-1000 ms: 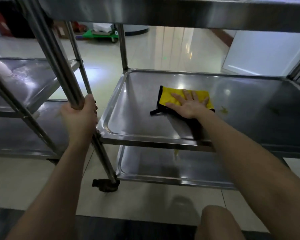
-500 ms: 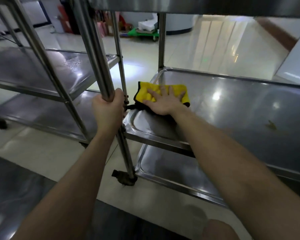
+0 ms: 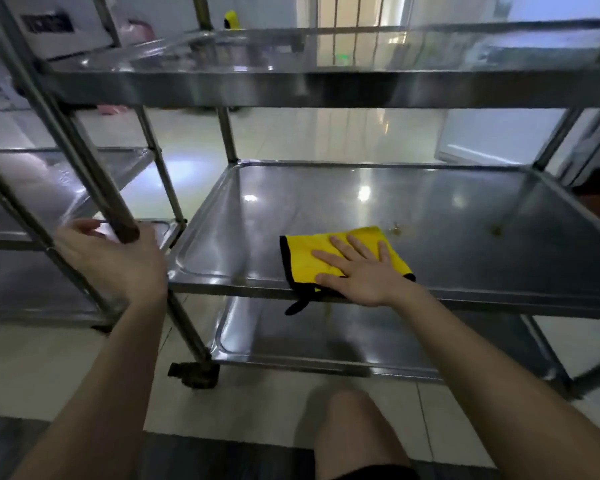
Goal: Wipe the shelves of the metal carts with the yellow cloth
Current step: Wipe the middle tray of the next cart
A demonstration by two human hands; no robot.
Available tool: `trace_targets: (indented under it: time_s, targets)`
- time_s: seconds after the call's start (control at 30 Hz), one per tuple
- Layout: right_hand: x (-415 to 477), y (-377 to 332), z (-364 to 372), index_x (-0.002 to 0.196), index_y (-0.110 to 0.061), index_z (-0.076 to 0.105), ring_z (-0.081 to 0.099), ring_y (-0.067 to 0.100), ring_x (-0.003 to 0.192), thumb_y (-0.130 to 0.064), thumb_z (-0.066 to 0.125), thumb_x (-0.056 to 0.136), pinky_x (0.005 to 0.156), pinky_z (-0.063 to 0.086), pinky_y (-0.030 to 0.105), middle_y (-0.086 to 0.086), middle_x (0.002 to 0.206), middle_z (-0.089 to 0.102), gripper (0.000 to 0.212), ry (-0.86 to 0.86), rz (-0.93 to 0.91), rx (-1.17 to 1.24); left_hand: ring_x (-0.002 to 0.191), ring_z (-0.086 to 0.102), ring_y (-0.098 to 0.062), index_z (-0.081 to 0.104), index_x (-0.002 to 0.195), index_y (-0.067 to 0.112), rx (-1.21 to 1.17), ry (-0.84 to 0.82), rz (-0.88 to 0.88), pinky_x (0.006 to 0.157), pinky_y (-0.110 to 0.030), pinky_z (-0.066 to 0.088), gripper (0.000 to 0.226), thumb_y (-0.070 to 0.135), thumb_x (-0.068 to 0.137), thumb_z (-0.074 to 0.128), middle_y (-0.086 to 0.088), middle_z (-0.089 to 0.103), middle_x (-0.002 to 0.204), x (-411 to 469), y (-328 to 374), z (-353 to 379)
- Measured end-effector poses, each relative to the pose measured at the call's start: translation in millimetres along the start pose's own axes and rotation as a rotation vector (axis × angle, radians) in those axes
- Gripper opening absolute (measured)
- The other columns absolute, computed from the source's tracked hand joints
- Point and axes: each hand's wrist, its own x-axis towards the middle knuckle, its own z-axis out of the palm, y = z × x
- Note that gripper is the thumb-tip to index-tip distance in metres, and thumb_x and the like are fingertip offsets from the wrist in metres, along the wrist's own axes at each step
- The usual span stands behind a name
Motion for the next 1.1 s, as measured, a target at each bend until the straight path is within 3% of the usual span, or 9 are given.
trace_targets:
  time_s: [0.07,0.13,0.23,0.37,0.53,0.73,0.93,1.1]
  targets:
    - [-21.4,25.3,-1.3,0.160,-0.068,0.011,-0.012,0.015,0.165,-0.090,0.024,0.094,0.126,-0.015,0.066,-0.021,0.177,-0.008,0.071,0.054,0.067,0.004,0.098,0.059,-0.020,0.048,0.110,0.029,0.034,-0.080,0.317,0.087,-0.041,0.055,0.034,0.038,0.087,0.072,0.007,0.052,0.108,-45.9,17.9,14.5]
    - [-32.8,38.6,-2.3,0.160,-0.067,0.012,-0.011,0.016,0.165,-0.090,0.025,0.093,0.126,-0.014,0.066,-0.020,0.178,-0.006,0.071,0.083,0.105,0.029,0.100,0.059,-0.019,0.057,0.111,0.026,0.025,-0.396,0.550,0.087,-0.037,0.051,0.024,0.036,0.095,0.071,0.011,0.053,0.107,-98.9,46.7,41.0]
    - [-41.6,53.3,-0.7,0.160,-0.066,0.012,-0.012,0.017,0.165,-0.090,0.024,0.093,0.125,-0.015,0.067,-0.019,0.178,-0.006,0.073,0.095,0.122,0.039,0.120,0.060,-0.030,0.067,0.128,0.018,0.207,-0.838,0.692,0.104,-0.048,0.048,0.034,0.042,0.104,0.065,-0.006,0.065,0.126,-153.4,78.7,81.9]
    - [-51.2,91.5,-5.7,0.160,-0.067,0.010,-0.011,0.016,0.165,-0.092,0.024,0.090,0.125,-0.014,0.068,-0.021,0.178,-0.007,0.075,0.112,0.209,0.042,0.142,0.049,-0.031,0.059,0.150,0.024,0.433,-1.078,0.775,0.118,-0.047,0.037,0.050,0.052,0.110,0.048,-0.008,0.057,0.155,-160.8,76.8,114.7]
    - [-40.4,140.5,-12.9,0.157,-0.070,0.002,-0.012,0.017,0.165,-0.106,0.010,0.070,0.123,-0.014,0.071,-0.022,0.177,-0.009,0.094,0.130,0.325,0.021,0.141,0.046,-0.029,0.053,0.150,0.031,0.556,-1.128,0.795,0.119,-0.048,0.037,0.050,0.059,0.109,0.042,-0.003,0.050,0.157,-154.5,40.6,128.9]
    - [55.1,161.9,-45.8,0.159,-0.068,-0.001,-0.017,0.025,0.165,-0.114,0.008,0.060,0.116,-0.017,0.079,-0.014,0.178,-0.014,0.109,0.102,0.419,0.046,0.135,0.051,-0.029,0.054,0.149,0.030,0.530,-1.067,0.863,0.111,-0.047,0.042,0.055,0.062,0.104,0.045,-0.003,0.055,0.151,-155.9,26.5,137.5]
    - [159.8,130.9,-68.1,0.160,-0.066,0.004,-0.014,0.035,0.164,-0.105,0.017,0.071,0.111,-0.019,0.084,-0.003,0.180,-0.006,0.099,0.110,0.334,0.024,0.125,0.056,-0.026,0.060,0.140,0.029,0.473,-1.001,0.864,0.100,-0.043,0.044,0.056,0.062,0.097,0.043,-0.002,0.061,0.141,-159.7,24.4,139.5]
    - [159.9,115.0,-67.3,0.162,-0.063,0.004,-0.015,0.033,0.165,-0.096,0.019,0.084,0.113,-0.017,0.084,-0.004,0.180,-0.008,0.086,0.088,0.312,-0.005,0.124,0.057,-0.026,0.062,0.138,0.029,0.487,-1.003,0.837,0.101,-0.044,0.046,0.055,0.062,0.097,0.045,-0.002,0.063,0.140,-158.2,29.6,137.5]
